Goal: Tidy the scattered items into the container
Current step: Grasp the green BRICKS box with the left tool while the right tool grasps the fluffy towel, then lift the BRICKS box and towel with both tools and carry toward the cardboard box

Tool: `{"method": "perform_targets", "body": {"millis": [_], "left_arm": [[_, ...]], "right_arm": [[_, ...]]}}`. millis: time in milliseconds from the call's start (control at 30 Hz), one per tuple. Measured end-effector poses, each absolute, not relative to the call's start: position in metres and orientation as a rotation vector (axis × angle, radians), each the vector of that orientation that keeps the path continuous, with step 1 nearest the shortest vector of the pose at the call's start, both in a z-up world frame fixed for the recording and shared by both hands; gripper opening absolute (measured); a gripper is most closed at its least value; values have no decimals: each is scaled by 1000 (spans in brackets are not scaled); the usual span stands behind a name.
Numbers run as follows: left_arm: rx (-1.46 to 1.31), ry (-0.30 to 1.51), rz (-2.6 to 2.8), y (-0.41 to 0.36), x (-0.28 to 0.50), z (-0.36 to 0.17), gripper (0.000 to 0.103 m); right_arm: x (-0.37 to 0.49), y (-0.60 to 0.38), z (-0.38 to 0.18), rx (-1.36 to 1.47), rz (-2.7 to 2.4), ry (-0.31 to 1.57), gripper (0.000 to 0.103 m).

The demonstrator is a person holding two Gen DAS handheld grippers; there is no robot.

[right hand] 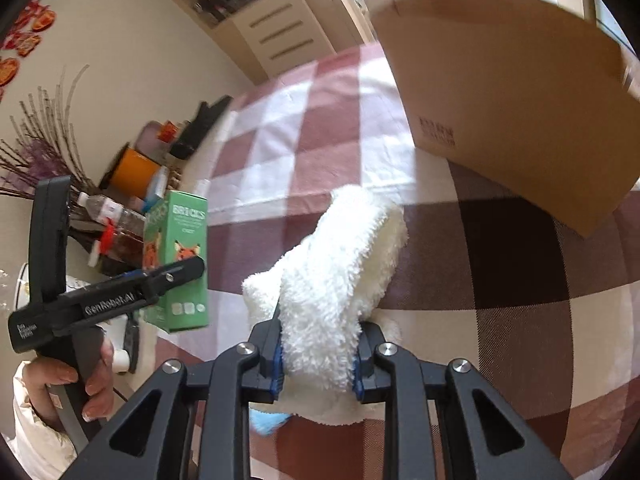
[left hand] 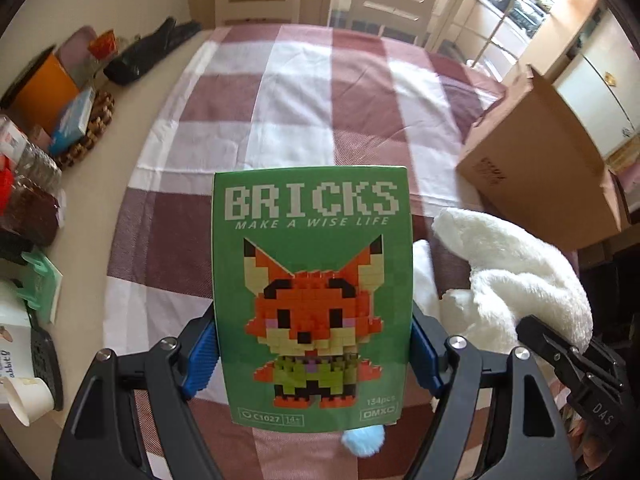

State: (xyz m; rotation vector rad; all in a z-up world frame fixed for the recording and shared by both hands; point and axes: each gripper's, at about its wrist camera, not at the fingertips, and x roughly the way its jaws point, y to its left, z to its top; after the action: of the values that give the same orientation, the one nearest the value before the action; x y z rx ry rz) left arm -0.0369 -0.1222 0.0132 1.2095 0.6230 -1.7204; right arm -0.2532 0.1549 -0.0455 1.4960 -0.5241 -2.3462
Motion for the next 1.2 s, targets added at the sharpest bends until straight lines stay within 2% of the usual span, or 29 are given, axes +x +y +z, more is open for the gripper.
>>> {"method": "perform_targets", "body": {"millis": [233,567,1200], "left_arm": [[1205,542,-1783,-97,-44,42,80],[1201,458,-1847,-69,-50,64,80],[1293,352,-1938,-40,-72,53,80]], "right_arm": [[-237,147,-7,1408,-2403,-484,24],[-212,139,19,1363,-2472,-445,24],[-184,152,22,1386,-2553,-487,24]]}}
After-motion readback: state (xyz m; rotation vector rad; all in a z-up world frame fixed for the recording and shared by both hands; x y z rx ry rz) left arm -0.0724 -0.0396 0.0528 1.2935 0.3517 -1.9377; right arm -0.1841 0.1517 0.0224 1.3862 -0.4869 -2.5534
